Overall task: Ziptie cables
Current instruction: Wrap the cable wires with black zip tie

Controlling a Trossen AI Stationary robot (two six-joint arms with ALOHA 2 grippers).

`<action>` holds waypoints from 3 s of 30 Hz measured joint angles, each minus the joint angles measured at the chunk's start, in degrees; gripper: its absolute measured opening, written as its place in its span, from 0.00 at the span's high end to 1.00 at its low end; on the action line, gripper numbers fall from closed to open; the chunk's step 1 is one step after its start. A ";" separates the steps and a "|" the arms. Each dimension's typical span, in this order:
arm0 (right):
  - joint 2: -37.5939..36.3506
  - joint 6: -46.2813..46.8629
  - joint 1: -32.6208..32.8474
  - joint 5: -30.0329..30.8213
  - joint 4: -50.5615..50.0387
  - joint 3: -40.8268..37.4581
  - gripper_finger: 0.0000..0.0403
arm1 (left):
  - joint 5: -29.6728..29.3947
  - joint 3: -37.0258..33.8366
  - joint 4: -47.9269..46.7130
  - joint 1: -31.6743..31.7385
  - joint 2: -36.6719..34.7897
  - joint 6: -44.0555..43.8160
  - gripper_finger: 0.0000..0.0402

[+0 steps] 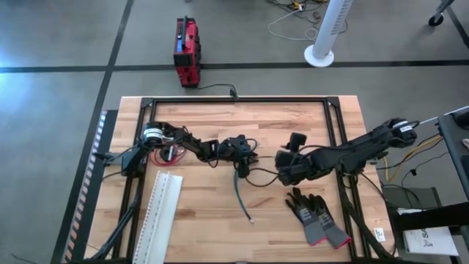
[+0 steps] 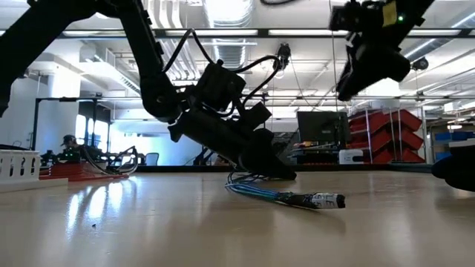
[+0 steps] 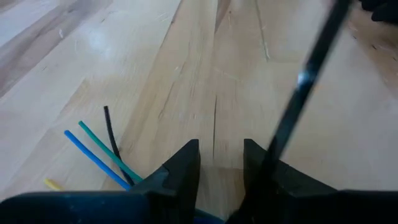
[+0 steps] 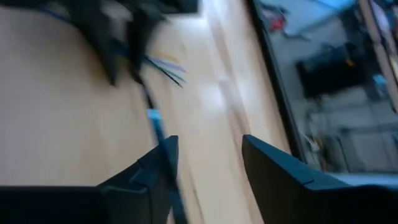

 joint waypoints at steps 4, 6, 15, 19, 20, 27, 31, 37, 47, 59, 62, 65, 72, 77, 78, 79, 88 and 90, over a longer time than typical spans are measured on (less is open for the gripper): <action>0.04 -6.61 0.23 -6.25 9.56 -1.46 0.70 | 0.01 -0.02 0.02 0.02 0.00 0.02 0.76; 0.38 -8.14 0.23 -10.58 12.81 -2.67 0.77 | 0.01 -0.02 0.02 0.02 0.00 0.02 0.76; 3.25 -6.41 0.23 -20.75 14.98 -5.13 0.97 | 0.05 -0.08 -0.02 0.05 0.00 0.00 0.76; 3.78 -5.20 0.23 -25.91 15.20 -5.27 0.92 | 0.05 -0.08 0.00 0.07 0.00 -0.01 0.76; 3.78 -4.67 0.25 -26.73 15.25 -5.27 0.91 | 0.03 -0.08 0.00 0.07 0.00 0.00 0.76; 3.76 -3.39 1.37 -33.21 18.84 -5.31 0.91 | 0.03 -0.08 0.02 0.07 0.00 0.00 0.76; 3.76 -1.34 2.44 -35.65 21.82 -5.33 0.84 | 0.01 -0.08 0.02 0.07 0.00 0.00 0.76; 3.76 1.67 2.61 -36.19 21.76 -5.72 0.66 | 0.01 -0.08 0.02 0.07 0.00 -0.22 0.76; 3.76 0.61 2.61 -21.30 17.23 -5.87 0.34 | 0.01 -0.08 0.02 0.07 0.00 -0.26 0.76; 3.76 -1.22 0.99 -13.70 16.43 -6.58 0.01 | 0.01 -0.08 0.02 0.07 0.00 -0.26 0.76; 3.76 -4.51 0.51 -13.45 16.42 -6.69 0.02 | 0.01 -0.08 0.02 0.07 0.00 -0.26 0.76; 3.76 -5.63 0.08 -6.73 16.07 -6.69 0.03 | 0.01 -0.08 0.02 0.07 0.00 -0.26 0.76; 2.66 -6.23 -0.14 8.93 4.71 -6.45 0.03 | 0.01 -0.08 0.02 0.07 0.00 -0.92 0.76; 2.09 6.33 -0.86 13.43 -9.61 -6.63 0.03 | -0.02 -0.19 -0.02 0.07 0.00 -1.24 0.76; 2.08 9.45 -1.16 12.87 -11.69 -6.97 0.03 | -0.02 -0.24 -0.01 0.07 0.00 -1.29 0.76; 2.07 12.14 -1.22 11.86 -12.83 -7.48 0.03 | -0.02 -0.30 0.01 0.07 0.00 -1.30 0.76; 1.75 8.38 -0.38 -13.25 11.98 -16.42 0.03 | 0.00 -0.34 0.10 0.07 0.00 -1.31 0.76; 1.79 5.79 -0.34 -19.41 21.08 -17.86 0.03 | 0.01 -0.34 0.37 0.07 0.00 -1.31 0.76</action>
